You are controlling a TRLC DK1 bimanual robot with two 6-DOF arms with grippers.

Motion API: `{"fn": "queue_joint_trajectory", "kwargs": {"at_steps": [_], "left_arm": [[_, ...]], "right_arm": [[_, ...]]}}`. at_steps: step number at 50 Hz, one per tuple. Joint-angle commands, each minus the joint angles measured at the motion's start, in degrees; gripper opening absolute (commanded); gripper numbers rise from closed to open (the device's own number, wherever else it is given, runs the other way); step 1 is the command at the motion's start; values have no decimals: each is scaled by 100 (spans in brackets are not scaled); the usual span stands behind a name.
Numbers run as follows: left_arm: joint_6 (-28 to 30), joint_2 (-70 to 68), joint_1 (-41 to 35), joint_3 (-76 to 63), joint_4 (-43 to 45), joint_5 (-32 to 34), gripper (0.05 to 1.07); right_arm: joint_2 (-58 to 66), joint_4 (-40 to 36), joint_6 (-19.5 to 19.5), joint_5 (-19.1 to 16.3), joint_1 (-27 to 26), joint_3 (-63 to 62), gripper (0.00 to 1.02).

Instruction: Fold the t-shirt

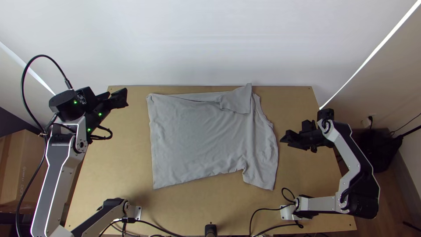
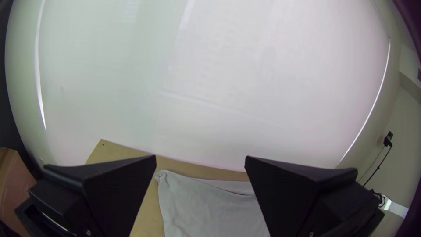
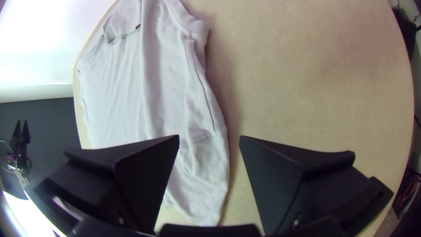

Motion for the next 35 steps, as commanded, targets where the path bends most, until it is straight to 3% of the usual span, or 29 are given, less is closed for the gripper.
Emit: {"fn": "queue_joint_trajectory", "kwargs": {"at_steps": [1,21,35], "left_arm": [[-145,-177,-59,-133,-37,35,102],[-101,-485,-33,-450,-90,35,102],[-5,-547,20,-494,-187,26,102]], "right_arm": [[6,89,-218,-117,5,-252,53],[270,590,-227,-170,58,-682,53],[560,977,-131,-170,427,-981,53]]}}
